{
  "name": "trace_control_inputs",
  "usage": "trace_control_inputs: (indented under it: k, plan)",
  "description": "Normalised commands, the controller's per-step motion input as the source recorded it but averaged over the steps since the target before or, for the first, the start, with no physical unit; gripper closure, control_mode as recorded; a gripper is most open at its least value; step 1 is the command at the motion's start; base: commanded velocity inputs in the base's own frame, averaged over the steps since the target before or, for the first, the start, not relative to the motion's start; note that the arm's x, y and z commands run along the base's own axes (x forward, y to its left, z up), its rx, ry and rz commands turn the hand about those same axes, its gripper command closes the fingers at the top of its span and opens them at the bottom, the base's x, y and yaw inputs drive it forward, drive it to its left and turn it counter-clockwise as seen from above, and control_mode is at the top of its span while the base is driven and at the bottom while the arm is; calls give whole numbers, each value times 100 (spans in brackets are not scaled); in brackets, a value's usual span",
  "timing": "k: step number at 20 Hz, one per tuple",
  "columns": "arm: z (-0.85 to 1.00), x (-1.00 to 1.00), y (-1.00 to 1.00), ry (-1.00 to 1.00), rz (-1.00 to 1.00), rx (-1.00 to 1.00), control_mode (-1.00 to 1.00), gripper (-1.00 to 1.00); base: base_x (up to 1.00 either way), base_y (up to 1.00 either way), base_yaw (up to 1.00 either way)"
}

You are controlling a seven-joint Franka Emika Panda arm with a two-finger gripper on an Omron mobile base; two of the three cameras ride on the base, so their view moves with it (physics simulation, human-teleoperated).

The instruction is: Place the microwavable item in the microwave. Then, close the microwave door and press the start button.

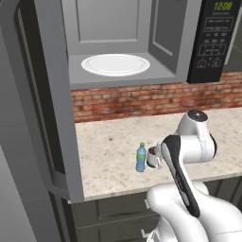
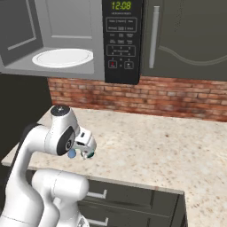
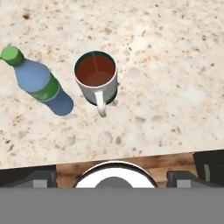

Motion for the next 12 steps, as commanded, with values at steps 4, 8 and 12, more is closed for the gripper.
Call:
trace_control_inputs:
  k: [4, 8, 12]
  plan:
    - [-18, 32, -9, 0, 0, 4, -100, -100, 0, 0, 0]
    - [-27, 37, 2, 1, 0, 0, -100, -100, 0, 0, 0]
    - [-24, 11, 8, 0, 0, 0, -100, -100, 0, 0, 0]
